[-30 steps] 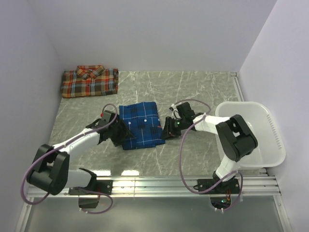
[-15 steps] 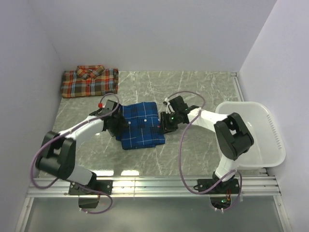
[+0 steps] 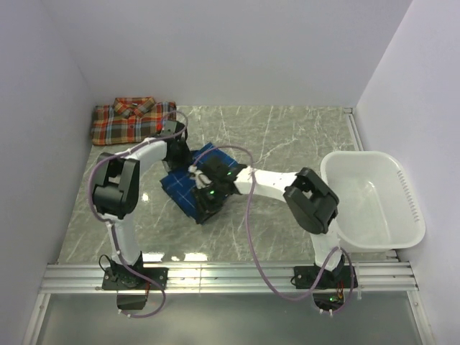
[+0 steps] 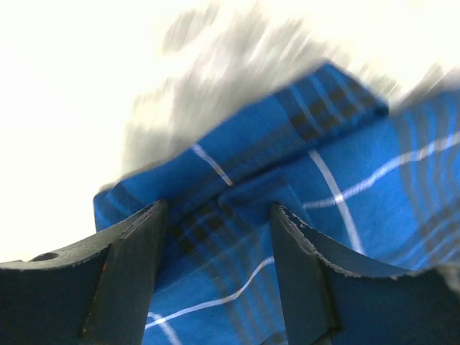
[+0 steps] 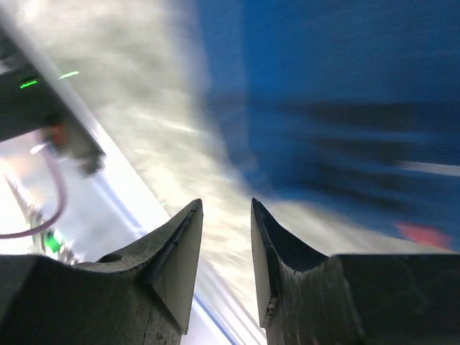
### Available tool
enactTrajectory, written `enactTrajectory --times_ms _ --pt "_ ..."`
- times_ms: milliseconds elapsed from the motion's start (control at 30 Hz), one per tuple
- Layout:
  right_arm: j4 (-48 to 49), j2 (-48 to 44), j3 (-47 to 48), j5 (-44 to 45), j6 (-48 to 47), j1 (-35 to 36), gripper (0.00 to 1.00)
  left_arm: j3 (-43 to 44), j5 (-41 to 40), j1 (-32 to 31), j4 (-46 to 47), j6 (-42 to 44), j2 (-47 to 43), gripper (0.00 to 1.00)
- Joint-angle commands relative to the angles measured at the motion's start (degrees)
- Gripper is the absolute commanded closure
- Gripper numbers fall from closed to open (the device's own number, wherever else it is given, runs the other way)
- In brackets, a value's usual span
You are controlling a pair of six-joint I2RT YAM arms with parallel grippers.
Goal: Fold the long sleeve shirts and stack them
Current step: Fold the shirt
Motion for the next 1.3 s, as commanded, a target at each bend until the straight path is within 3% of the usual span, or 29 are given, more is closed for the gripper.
enactTrajectory --times_ms 0,167,267,367,467,533,667,767,967,1267 --pt "2.2 0.4 6.0 -4.3 1.9 3.9 0.59 7.4 0.1 1.3 2.5 8.3 2.0 0.34" --pt "2.1 -6.8 3.7 5.7 0.0 0.9 0.58 2.7 2.9 4.4 7.8 5.2 -7.4 0.3" --pt "1.9 -10.8 -0.4 7.9 -1.4 -4.5 0.55 -3.1 0.2 6.4 6.5 -1.2 -17.2 0.18" --pt "1.9 -12.7 -3.3 12.2 -2.4 -11.6 0.47 -8.9 -2.8 6.8 2.9 -6.7 -26.9 0.1" --pt "2.7 -12.0 -3.6 14.8 -2.9 -16.3 0.39 -15.6 0.1 6.8 1.0 -10.6 -33.9 0.08" --pt "3.6 -10.9 -2.6 15.6 -2.8 -20.1 0.33 -21.0 2.6 6.7 1.5 -12.3 -37.5 0.09" --pt "4.5 -5.9 0.8 15.2 -2.9 -24.8 0.33 -29.1 8.9 4.5 4.8 -14.9 -40.6 0.14" --pt "4.8 -2.8 3.6 15.2 -3.1 -27.1 0.33 -33.2 8.7 1.9 7.7 -17.0 -41.2 0.2" --pt "5.5 1.7 5.7 14.8 -3.4 -27.7 0.36 -35.2 8.0 -0.5 11.2 -18.0 -36.2 0.32" --pt "9.4 2.7 -0.3 10.8 -1.5 -27.6 0.43 -35.3 7.4 -1.0 14.5 -18.1 -26.9 0.53"
